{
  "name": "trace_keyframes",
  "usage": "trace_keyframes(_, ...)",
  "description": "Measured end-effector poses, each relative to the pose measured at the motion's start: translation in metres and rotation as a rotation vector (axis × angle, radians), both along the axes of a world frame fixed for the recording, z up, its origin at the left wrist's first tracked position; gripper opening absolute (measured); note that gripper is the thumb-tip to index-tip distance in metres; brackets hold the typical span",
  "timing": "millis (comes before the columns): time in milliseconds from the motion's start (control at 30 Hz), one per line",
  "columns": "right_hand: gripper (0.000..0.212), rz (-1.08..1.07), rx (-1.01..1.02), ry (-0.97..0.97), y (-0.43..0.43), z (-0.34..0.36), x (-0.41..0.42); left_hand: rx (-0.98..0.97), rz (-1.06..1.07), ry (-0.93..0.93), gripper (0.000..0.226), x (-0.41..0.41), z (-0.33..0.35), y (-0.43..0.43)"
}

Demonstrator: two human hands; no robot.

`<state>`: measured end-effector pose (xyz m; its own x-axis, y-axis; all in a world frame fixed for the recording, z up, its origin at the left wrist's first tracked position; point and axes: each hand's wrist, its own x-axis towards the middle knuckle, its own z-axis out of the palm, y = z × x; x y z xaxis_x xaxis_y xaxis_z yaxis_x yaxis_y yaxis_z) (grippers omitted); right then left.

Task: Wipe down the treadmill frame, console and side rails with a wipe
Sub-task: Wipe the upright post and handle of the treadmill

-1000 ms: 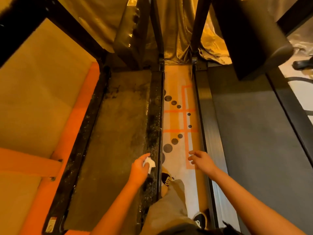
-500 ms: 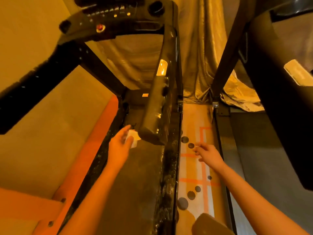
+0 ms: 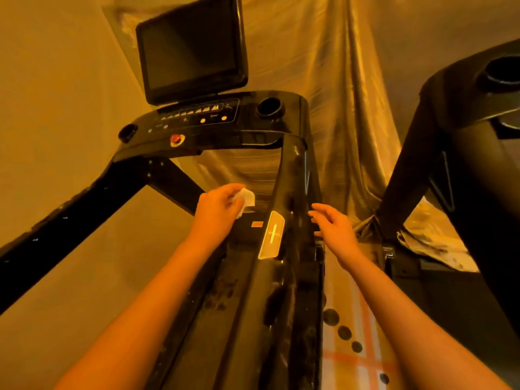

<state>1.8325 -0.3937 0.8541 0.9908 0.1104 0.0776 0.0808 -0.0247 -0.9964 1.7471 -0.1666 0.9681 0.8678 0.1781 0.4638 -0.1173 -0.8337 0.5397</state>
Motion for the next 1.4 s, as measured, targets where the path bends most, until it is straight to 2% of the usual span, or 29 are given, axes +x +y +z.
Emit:
trace_keyframes(233,0.038,0.028,0.011,-0.018,0.02,-0.009,0.105,0.183,0.04,0.074,0.018,0.115,0.011,-0.016)
trace_keyframes(367,0.046,0.028,0.022,0.004,0.03,-0.017,0.136,0.285,0.04,0.087,0.012,0.169,0.013,-0.028)
trace_keyframes(633,0.05,0.099,0.197,0.068,0.066,-0.037,0.151,0.427,0.075,0.095,0.011,0.256,0.014,-0.047)
trace_keyframes(767,0.047,0.09,0.309,0.084,0.075,-0.039,0.148,0.484,0.072,0.162,0.027,0.287,0.013,-0.045)
trace_keyframes(900,0.042,0.087,0.348,0.066,0.079,-0.043,0.148,0.586,0.059,0.218,0.014,0.298,0.001,-0.035)
trace_keyframes(1100,0.042,0.071,0.355,0.04,0.08,-0.041,0.147,0.408,-0.044,0.198,0.04,0.29,-0.015,-0.033)
trace_keyframes(1233,0.042,0.071,0.36,0.032,0.08,-0.04,0.146,0.406,-0.099,0.321,0.061,0.285,-0.018,-0.041)
trace_keyframes(1400,0.042,0.061,0.356,0.022,0.08,-0.041,0.146,0.419,-0.08,0.424,0.061,0.297,-0.009,-0.053)
